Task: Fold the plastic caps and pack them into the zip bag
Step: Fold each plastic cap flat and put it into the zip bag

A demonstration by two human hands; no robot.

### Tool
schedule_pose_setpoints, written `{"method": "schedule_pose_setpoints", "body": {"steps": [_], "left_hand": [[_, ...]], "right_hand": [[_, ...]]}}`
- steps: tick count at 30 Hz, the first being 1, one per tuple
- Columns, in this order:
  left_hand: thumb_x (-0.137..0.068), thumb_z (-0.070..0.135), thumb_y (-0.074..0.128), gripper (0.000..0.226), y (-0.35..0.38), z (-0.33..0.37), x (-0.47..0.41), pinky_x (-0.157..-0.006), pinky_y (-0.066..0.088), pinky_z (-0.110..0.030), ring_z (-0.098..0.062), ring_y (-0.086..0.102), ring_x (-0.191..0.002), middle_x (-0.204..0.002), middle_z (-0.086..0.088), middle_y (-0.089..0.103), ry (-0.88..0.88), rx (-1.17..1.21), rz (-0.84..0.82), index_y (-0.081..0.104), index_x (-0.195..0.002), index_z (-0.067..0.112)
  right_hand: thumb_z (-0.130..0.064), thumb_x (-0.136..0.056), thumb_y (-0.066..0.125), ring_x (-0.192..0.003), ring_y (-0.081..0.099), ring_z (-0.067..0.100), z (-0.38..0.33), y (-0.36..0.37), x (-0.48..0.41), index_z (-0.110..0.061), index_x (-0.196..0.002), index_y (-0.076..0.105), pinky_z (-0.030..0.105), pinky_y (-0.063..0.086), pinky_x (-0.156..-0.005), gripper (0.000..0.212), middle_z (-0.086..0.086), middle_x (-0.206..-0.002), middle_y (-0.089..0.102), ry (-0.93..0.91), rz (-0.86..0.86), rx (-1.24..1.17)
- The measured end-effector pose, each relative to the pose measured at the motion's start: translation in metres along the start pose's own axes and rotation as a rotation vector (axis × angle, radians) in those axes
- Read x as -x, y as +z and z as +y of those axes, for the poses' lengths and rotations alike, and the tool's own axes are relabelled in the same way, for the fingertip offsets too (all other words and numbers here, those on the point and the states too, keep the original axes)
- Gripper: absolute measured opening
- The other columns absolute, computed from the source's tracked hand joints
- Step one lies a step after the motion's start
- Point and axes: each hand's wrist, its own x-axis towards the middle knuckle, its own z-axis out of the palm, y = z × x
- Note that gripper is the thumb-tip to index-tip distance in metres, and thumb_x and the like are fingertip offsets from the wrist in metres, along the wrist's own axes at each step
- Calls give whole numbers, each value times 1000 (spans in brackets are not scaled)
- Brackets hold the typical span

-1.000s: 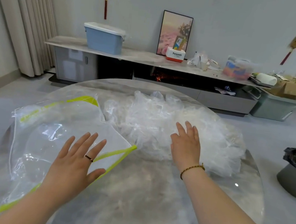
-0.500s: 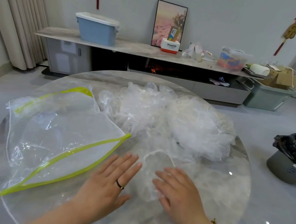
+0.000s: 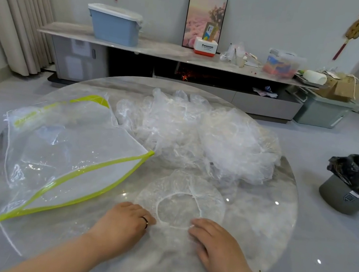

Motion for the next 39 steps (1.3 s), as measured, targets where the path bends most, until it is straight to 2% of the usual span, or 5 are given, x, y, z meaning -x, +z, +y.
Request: {"method": "schedule_pose_setpoints", "body": {"steps": [11,19,27,34,39], "left_hand": [[-90,49,29,53,-9,32,12,-37,29,-14,-3,49,-38,-38,13,48,-102,95,120,60,-52,28],[-42,81,27,106,-25,12,11,-87,21,3,6,42,-119,-131,19,45,-379,462,-176,39,-135,32],[-88,21,59,23,-5,3,-1,-57,45,-19,4,52,-45,-42,15,55,-839,758,-67,54,-68,30],[-89,32,52,45,-25,9,-11,-66,38,-25,-17,55,-80,-79,5,54,-856,280,-168,36,-130,23],[-77,26,37,44,-12,23,-18,-101,22,-31,-19,45,-108,-112,-10,66,-369,34,123,50,-118,14]], "right_hand": [[-32,-74,50,-86,55,6,-14,4,6,-20,-86,63,17,42,-83,21,-5,-82,70,55,82,-267],[-25,-89,55,-64,58,4,-9,-9,-14,-26,-54,54,17,41,-61,34,-13,-54,61,684,33,-683],[-29,-94,44,-55,39,13,-8,-12,-46,-15,-59,36,26,29,-51,39,-4,-55,40,824,-96,-391],[-29,-94,43,-88,53,17,-21,-15,-57,-20,-129,30,25,40,-66,39,0,-116,55,740,-315,-162],[-5,-84,46,-134,35,20,-27,-9,-60,-12,-140,34,29,30,-108,58,6,-148,31,489,-137,8]]}}
